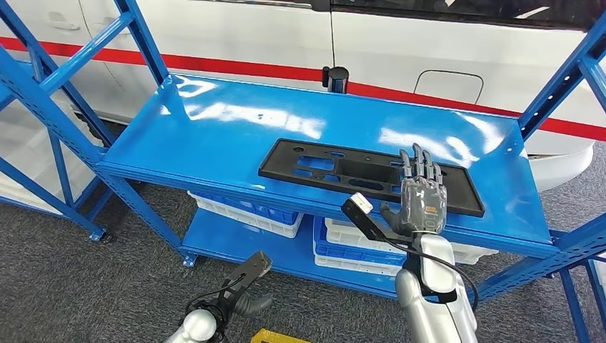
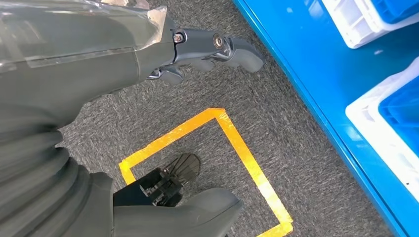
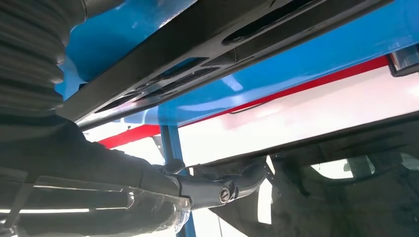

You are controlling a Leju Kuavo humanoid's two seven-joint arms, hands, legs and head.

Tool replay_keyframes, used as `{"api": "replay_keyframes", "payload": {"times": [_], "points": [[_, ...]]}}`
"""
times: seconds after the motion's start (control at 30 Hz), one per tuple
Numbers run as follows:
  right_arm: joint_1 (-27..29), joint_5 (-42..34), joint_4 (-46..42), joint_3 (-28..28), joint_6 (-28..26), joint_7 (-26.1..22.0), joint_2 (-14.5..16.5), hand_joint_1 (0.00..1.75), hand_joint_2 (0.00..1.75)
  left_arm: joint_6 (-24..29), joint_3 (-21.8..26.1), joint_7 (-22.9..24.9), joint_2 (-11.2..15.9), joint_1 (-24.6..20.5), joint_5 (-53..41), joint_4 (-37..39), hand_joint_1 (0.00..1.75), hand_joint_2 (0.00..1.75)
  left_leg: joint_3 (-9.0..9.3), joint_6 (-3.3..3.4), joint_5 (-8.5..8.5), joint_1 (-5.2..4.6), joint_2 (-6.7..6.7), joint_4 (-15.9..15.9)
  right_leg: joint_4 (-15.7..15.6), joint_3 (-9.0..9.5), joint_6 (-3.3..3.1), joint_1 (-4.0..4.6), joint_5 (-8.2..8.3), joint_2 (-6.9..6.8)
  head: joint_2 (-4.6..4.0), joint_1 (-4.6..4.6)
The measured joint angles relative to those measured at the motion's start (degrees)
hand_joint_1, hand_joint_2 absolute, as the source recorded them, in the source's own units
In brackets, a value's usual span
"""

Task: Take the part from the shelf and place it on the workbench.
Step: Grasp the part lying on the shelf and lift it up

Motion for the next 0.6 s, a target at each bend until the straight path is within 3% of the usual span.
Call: {"api": "replay_keyframes", "payload": {"times": [0.6], "points": [[-1.41,-1.24,2.10,-0.13,1.92,2.33,0.35,0.00,1.75,0.62,-0.21,-1.12,-1.62,-4.47,1.13,7.80,0.00,1.75,0.00,-0.01,0.02,0.00,0.00,0.02,0.00,0.00,0.01,0.00,0.01,0.00,0.00,0.00]]}}
